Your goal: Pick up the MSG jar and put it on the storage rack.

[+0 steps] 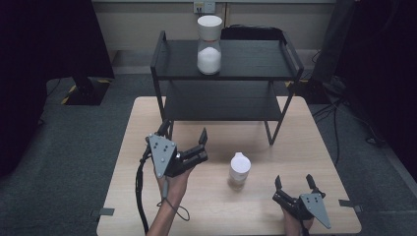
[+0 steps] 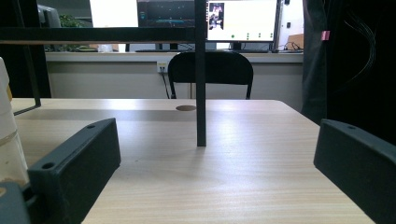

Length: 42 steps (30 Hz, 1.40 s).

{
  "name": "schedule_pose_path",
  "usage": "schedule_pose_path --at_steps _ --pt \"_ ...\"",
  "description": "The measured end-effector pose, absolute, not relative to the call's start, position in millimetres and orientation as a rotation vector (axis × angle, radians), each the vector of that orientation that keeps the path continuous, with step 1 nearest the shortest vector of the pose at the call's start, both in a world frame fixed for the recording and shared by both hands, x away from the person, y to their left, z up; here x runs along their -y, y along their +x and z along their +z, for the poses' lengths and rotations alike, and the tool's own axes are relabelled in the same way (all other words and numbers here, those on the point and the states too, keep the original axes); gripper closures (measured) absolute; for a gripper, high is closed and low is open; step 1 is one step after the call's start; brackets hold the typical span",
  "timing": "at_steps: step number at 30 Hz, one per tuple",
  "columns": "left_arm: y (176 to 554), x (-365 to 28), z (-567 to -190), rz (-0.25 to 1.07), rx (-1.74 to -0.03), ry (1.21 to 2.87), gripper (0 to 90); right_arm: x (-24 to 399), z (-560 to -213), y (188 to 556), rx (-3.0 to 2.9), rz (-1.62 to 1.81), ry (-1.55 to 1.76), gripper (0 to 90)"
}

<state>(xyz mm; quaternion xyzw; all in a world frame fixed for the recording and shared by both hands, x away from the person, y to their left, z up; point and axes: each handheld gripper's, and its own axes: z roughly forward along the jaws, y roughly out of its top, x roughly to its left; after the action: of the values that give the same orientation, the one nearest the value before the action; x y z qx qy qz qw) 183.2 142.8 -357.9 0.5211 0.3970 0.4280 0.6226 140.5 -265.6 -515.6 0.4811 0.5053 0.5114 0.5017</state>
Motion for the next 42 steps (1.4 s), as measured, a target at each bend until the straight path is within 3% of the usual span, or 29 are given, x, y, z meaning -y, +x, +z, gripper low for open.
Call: schedule_pose_path --at_steps 23,42 --pt "166.8 -137.9 -476.5 1.011 -1.086 1.236 0.0 264.6 -515.7 140.3 -1.217 1.232 1.165 0.0" --pt "167.1 -140.4 -503.9 1.062 -1.130 1.243 0.0 264.2 -515.6 140.3 -1.216 1.230 1.166 0.0"
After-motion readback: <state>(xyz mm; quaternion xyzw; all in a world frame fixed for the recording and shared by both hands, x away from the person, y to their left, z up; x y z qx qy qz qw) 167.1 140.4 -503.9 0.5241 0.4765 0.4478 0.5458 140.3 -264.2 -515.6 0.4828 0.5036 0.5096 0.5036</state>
